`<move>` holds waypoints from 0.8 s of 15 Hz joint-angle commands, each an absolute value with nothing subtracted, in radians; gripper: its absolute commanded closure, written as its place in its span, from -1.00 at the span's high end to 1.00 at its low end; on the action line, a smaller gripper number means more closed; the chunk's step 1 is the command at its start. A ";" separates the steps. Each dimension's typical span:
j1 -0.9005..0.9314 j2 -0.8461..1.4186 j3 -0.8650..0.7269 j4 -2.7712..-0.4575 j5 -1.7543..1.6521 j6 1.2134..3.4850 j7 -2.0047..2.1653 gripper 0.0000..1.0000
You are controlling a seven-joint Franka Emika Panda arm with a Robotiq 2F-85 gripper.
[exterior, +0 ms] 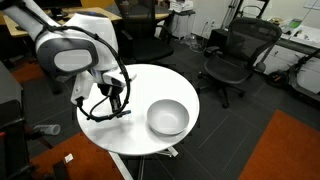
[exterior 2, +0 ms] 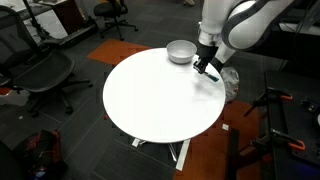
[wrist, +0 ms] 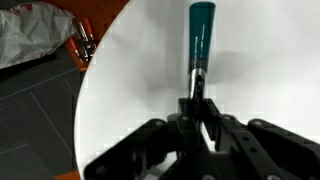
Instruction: Put the marker on the table
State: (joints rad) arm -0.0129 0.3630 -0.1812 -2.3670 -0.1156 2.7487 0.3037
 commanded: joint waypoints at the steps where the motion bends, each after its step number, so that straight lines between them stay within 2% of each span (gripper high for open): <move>1: -0.002 0.412 -0.176 -2.328 -0.084 2.775 0.310 -0.91; 2: -0.002 0.422 -0.175 -2.321 -0.079 2.776 0.308 -0.91; 3: -0.001 0.429 -0.174 -2.315 -0.073 2.773 0.306 -0.75; 4: 0.004 0.434 -0.176 -2.309 -0.070 2.766 0.309 -0.13; 5: 0.003 0.438 -0.174 -2.305 -0.065 2.765 0.304 -0.11; 12: 0.043 0.365 -0.205 -2.301 -0.098 2.739 0.324 0.90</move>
